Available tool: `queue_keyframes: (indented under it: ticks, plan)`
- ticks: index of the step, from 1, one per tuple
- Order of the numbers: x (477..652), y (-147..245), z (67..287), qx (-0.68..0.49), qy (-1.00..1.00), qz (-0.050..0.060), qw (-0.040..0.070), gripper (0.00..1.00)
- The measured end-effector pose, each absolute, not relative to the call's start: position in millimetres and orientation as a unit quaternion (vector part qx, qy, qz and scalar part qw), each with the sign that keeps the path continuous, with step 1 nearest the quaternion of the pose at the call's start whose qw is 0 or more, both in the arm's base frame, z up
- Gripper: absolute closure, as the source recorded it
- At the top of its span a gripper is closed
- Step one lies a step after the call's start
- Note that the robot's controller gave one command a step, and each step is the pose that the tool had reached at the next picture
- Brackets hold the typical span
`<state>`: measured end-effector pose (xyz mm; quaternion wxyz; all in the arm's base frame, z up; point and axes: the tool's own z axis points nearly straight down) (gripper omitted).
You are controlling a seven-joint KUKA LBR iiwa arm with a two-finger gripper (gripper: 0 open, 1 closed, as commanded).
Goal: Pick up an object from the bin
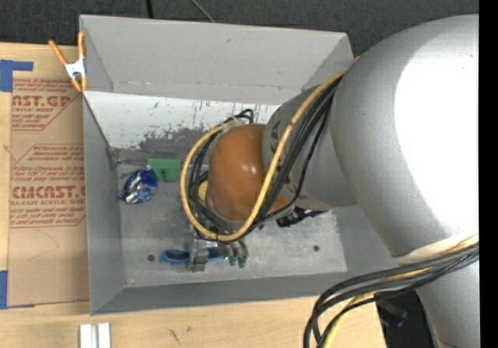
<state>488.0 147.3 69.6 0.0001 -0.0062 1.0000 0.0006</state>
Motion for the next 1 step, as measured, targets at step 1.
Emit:
queue_keyframes:
  ticks: [1]
  plan:
    - [501.3,155.3,214.5,-0.012,1.000,0.002,0.005,1.00]
